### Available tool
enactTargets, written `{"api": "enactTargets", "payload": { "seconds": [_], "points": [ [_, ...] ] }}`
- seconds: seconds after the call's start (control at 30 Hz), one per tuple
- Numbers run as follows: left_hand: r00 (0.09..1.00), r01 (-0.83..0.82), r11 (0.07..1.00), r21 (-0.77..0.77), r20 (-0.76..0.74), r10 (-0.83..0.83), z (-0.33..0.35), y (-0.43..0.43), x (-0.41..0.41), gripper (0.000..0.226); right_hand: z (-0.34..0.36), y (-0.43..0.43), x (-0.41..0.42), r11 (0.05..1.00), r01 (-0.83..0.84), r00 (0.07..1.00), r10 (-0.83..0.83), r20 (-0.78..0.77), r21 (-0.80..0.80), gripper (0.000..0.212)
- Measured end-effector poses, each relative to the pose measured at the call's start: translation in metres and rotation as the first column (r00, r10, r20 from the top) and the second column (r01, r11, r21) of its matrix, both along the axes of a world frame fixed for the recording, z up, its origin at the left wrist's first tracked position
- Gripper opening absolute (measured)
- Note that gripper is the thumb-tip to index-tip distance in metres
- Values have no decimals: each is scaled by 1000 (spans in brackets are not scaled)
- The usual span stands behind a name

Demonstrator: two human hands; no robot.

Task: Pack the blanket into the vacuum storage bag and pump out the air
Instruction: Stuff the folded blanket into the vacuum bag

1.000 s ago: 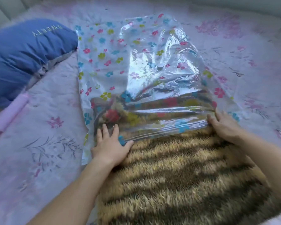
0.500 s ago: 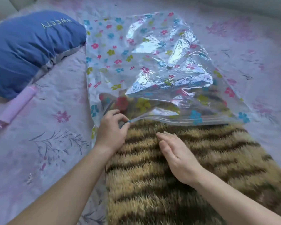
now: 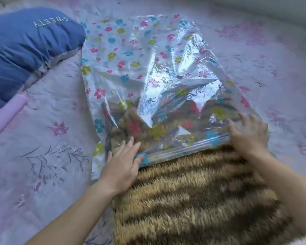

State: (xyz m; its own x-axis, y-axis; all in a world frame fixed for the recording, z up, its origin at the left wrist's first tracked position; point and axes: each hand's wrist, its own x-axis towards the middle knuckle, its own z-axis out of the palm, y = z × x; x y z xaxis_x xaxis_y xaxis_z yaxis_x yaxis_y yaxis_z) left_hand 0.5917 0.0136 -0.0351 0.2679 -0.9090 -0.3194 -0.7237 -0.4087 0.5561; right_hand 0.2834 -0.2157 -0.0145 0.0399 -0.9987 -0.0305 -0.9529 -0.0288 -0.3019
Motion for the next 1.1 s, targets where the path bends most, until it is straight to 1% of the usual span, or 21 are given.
{"api": "enactTargets", "payload": {
  "seconds": [0.03,0.07,0.1,0.13,0.2,0.23,0.33,0.43,0.53,0.67,0.7,0.77,0.83,0.87,0.9,0.93,0.97,1.0,1.07,1.1],
  "points": [
    [995,-93,993,-70,-29,92,-1,0,2,61,-6,-19,-9,994,17,999,-14,-37,107,58],
    [975,-222,969,-104,-48,218,-1,-1,4,69,-12,-33,-17,980,3,1000,0,-14,200,62],
    [937,-348,933,-87,-49,345,-3,-3,6,81,-17,-43,-23,960,-28,999,16,44,278,66],
    [897,-441,897,-10,-38,441,-6,-5,7,95,-21,-49,-29,939,-53,994,16,111,339,73],
    [856,-507,842,182,-10,518,-10,-10,8,113,-25,-54,-35,917,-81,980,3,198,390,87],
    [846,-518,823,235,-1,533,-13,-12,8,118,-26,-55,-38,909,-88,976,-4,220,408,92],
    [803,-575,769,279,12,596,-22,-18,6,127,-27,-59,-45,873,-120,975,12,224,473,95],
    [761,-605,729,320,-37,648,-29,-15,3,128,-29,-58,-52,860,-111,982,18,189,498,94],
    [755,-594,746,300,-109,646,-31,-10,0,127,-27,-52,-60,868,-132,971,17,237,479,90],
    [760,-596,760,260,-124,638,-23,-8,2,128,-13,-39,-64,877,-187,954,54,295,443,64],
    [765,-592,767,249,-128,632,-21,-6,1,129,-8,-33,-66,880,-192,952,60,300,434,60],
    [773,-577,787,219,-166,613,-17,-1,-1,135,1,-22,-70,894,-186,957,70,283,408,61],
    [764,-567,805,176,-252,594,-17,6,0,142,4,-10,-78,909,-148,970,55,238,391,74],
    [728,-589,792,160,-321,606,-18,10,1,142,5,-4,-84,918,-125,978,51,202,377,80],
    [668,-625,764,162,-396,630,-20,15,3,139,5,3,-89,927,-112,984,54,170,357,84],
    [598,-661,728,185,-456,659,-22,19,5,135,3,9,-95,935,-103,987,55,149,339,85],
    [543,-686,695,214,-486,685,-24,24,7,132,-1,14,-99,941,-96,988,51,144,326,84],
    [511,-698,674,242,-490,706,-26,28,9,133,-4,17,-100,941,-89,987,40,153,326,79],
    [507,-701,664,258,-474,720,-29,30,10,137,-12,19,-100,936,-78,981,11,194,343,66],
    [507,-702,664,256,-475,719,-31,31,9,139,-16,18,-98,930,-95,974,13,226,354,65]
  ]
}}
